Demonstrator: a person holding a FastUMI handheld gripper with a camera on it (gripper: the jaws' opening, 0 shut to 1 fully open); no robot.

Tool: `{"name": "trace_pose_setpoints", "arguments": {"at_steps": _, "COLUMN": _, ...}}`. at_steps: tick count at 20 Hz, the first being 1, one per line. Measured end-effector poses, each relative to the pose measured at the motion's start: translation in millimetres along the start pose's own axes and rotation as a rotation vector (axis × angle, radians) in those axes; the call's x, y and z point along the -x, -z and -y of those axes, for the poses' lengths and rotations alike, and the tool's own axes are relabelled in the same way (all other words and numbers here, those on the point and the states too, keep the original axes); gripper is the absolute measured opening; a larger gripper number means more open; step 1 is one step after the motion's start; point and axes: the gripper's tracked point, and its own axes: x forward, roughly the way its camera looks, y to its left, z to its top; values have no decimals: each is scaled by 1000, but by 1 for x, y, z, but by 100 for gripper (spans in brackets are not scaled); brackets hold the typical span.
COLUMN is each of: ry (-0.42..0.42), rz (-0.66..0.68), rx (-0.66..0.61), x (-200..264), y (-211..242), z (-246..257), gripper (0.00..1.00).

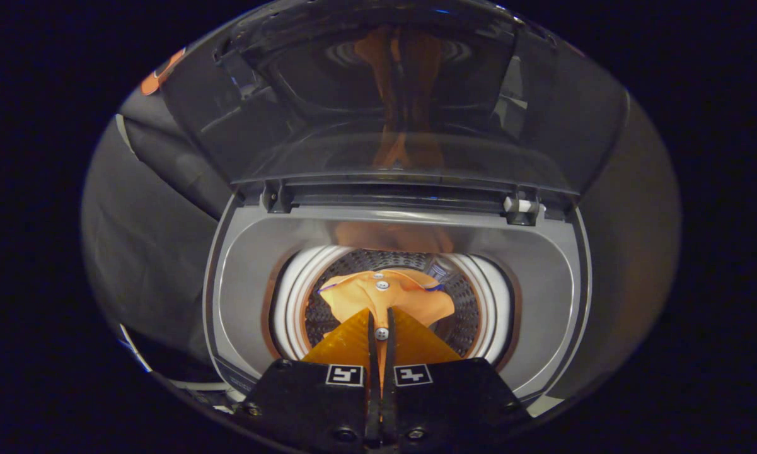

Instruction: Put the clothes into the washing machine and then close the washing machine lid.

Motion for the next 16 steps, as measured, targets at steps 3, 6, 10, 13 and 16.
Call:
{"name": "trace_pose_setpoints", "arguments": {"at_steps": 3, "ry": -17, "rz": -11, "rx": -16, "x": -6, "y": 2, "z": -3, "gripper": 5}}
{"name": "trace_pose_setpoints", "arguments": {"at_steps": 6, "ry": -38, "rz": -81, "rx": -27, "x": -9, "y": 16, "z": -6, "gripper": 60}}
{"name": "trace_pose_setpoints", "arguments": {"at_steps": 10, "ry": -13, "rz": -63, "rx": -21, "x": -4, "y": 17, "z": -1, "gripper": 82}}
{"name": "trace_pose_setpoints", "arguments": {"at_steps": 13, "ry": -4, "rz": -57, "rx": 5, "x": 2, "y": 15, "z": 1, "gripper": 82}}
{"name": "trace_pose_setpoints", "arguments": {"at_steps": 16, "ry": 1, "rz": -36, "rx": 19, "x": 14, "y": 9, "z": 1, "gripper": 82}}
